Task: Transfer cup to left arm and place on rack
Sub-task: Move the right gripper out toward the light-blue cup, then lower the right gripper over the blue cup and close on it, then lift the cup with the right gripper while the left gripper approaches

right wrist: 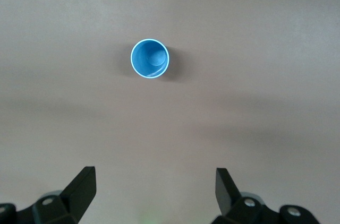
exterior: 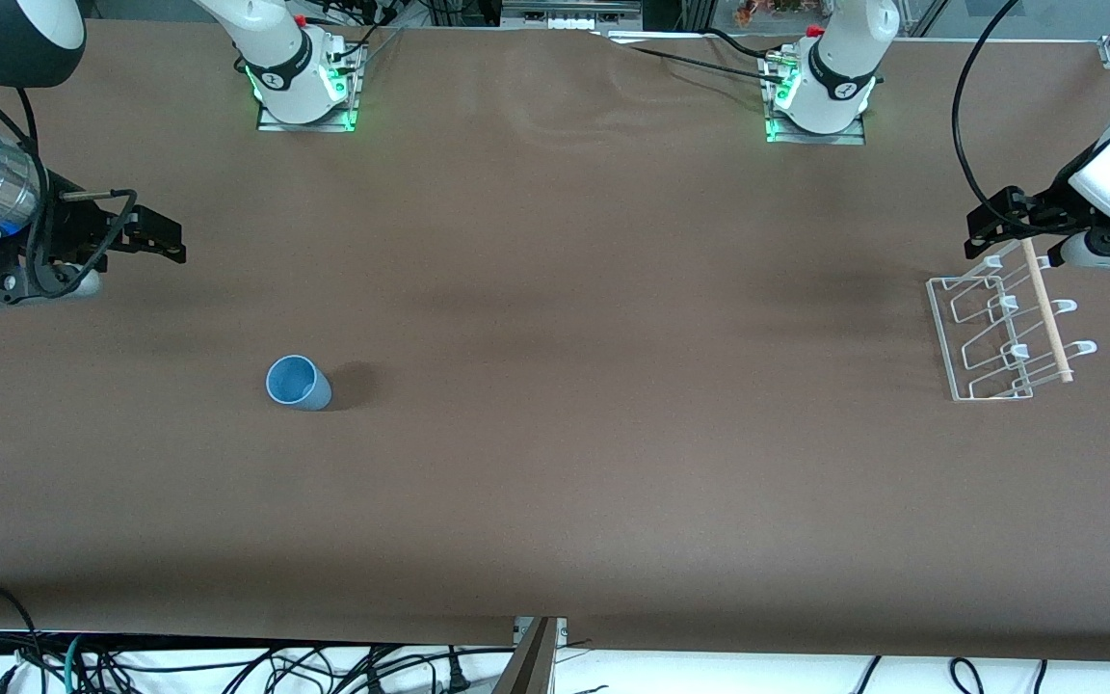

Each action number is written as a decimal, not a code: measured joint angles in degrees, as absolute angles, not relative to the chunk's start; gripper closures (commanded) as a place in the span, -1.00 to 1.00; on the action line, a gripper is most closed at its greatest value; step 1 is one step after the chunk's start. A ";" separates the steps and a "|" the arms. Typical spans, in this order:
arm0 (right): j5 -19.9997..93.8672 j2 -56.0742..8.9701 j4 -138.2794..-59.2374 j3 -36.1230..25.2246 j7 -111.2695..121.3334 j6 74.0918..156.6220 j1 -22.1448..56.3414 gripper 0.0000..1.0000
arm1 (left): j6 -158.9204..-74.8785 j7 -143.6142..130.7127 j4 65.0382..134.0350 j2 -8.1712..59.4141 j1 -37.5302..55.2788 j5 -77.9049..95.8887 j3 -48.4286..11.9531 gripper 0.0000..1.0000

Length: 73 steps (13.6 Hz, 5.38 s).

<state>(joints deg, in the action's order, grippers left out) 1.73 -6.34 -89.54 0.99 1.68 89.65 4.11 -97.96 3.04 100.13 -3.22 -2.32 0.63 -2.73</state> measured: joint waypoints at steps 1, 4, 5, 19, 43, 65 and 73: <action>1.73 -6.35 -89.54 0.99 1.68 89.62 4.11 -0.98 | -97.91 3.04 100.14 -3.22 -2.31 0.63 -2.78 -1.00; 1.73 -6.35 -89.57 1.00 0.42 89.30 4.13 -0.99 | -97.61 3.04 100.15 -3.22 -2.26 0.63 -3.07 -1.00; 1.73 -6.35 -89.57 1.01 -0.17 89.28 4.13 -0.98 | -97.61 3.04 100.14 -3.22 -2.25 0.63 -3.16 -1.00; 1.83 -6.62 -90.54 1.04 -0.59 89.59 4.15 -0.98 | -95.84 3.04 100.10 -3.25 -2.13 0.63 -3.48 -1.00; 1.96 -20.83 -100.93 0.73 9.77 117.87 3.57 -0.98 | -95.65 3.04 99.98 -3.29 -2.12 0.63 -3.64 -1.00; 1.94 -28.75 -109.35 3.55 0.07 139.04 3.34 1.00 | -95.62 3.04 99.98 -3.29 -2.12 0.63 -3.64 -1.00; 2.03 -27.03 -108.03 4.78 -4.12 134.54 3.39 1.00 | -95.62 3.04 99.98 -3.29 -2.12 0.63 -3.64 -1.00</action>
<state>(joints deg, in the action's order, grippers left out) 2.03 -27.03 -108.03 4.78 -4.12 134.54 3.39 -95.62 3.04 99.98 -3.29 -2.12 0.63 -3.64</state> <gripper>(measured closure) 0.960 0.000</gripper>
